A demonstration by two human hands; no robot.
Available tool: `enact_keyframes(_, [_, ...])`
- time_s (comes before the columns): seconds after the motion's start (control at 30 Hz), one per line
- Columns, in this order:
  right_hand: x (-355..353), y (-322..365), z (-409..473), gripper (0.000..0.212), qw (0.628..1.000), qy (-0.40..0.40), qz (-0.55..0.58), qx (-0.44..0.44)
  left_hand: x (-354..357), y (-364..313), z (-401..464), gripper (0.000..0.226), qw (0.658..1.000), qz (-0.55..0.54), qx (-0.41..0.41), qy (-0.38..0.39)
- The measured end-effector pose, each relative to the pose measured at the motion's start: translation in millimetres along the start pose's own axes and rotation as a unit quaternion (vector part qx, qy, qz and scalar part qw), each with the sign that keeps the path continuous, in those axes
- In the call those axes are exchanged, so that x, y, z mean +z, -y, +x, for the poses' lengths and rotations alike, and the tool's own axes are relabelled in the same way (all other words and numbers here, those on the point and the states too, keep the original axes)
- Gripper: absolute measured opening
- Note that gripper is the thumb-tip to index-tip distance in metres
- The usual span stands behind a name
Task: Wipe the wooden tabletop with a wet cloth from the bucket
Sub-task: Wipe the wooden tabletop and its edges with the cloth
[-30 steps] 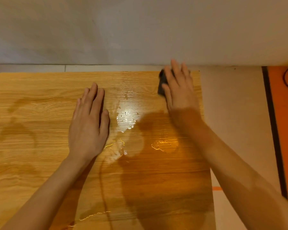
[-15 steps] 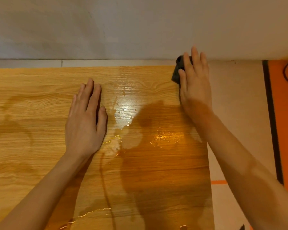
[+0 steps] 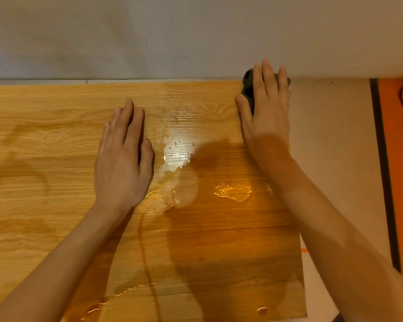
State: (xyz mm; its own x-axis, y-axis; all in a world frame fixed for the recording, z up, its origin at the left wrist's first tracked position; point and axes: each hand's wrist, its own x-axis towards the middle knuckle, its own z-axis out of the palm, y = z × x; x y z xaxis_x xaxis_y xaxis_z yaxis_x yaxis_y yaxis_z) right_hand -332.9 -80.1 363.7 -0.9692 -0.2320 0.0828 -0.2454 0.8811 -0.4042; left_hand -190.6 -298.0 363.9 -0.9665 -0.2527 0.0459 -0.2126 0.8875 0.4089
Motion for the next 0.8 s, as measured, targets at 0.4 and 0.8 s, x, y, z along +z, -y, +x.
enact_keyframes(0.4, [20.1,53.7,9.8,0.048,0.996,0.047,0.0,-0.074,1.4,-2.3,-2.5,0.052,1.0,0.005,0.012,-0.006])
enact_keyframes(0.8, [30.6,83.4,-2.1,0.048,0.992,0.048,-0.049,-0.104,0.6,-1.5,-0.9,0.052,1.0,-0.001,0.006,-0.008])
